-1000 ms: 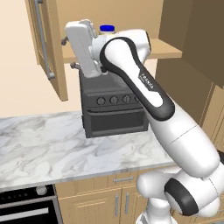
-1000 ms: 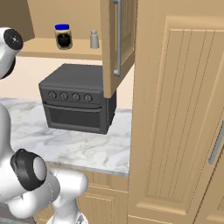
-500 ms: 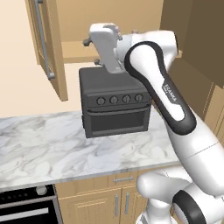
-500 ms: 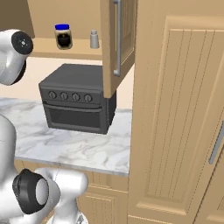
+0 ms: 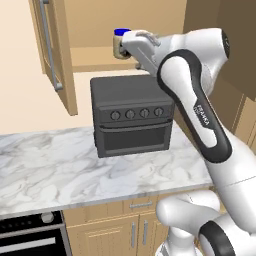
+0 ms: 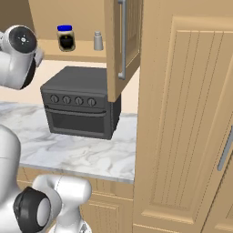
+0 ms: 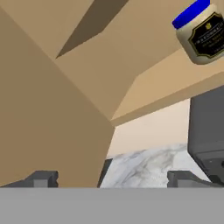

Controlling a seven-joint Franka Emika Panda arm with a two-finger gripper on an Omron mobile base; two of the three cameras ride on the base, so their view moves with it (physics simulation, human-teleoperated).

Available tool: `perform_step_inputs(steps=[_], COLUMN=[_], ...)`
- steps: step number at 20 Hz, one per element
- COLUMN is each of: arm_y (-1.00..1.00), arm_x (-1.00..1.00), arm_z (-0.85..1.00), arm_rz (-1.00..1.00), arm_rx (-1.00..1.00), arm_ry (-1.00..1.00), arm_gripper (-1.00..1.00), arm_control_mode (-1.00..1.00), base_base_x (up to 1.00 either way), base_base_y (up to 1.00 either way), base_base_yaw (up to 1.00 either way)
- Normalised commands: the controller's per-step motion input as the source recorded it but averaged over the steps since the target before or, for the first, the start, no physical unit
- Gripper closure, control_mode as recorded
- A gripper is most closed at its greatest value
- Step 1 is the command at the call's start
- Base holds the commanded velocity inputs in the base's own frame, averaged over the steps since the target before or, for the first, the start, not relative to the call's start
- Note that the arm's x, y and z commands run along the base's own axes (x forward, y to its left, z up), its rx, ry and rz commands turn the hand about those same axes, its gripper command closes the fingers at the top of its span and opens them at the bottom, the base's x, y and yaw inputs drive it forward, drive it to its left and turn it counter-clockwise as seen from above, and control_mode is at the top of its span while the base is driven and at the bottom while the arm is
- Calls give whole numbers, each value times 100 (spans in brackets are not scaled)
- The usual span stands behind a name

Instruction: Move the mayonnaise and shaker from the cabinet to the dining counter.

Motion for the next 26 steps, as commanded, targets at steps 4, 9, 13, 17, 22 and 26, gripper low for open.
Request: perform_step_inputs(steps=[4, 9, 13, 17, 22, 26], arm_y=[-55, -43, -37, -29, -14, -4], arm_x=[0, 0, 5, 20, 8, 14], arm_z=[20, 6, 1, 11, 16, -3], arm_rz=[-32, -20, -10, -6, -11, -6], arm_rx=[-19, -29, -33, -23, -19, -6], arm_ry=[1, -7, -12, -1, -1, -11], arm_gripper=[-100, -100, -100, -100, -100, -100], arm_control_mode=[-100, -100, -100, -100, -100, -100], base_base_x=[0, 0, 0, 0, 0, 0], base_base_y=[0, 0, 0, 0, 0, 0], base_base_yaw=[0, 0, 0, 0, 0, 0])
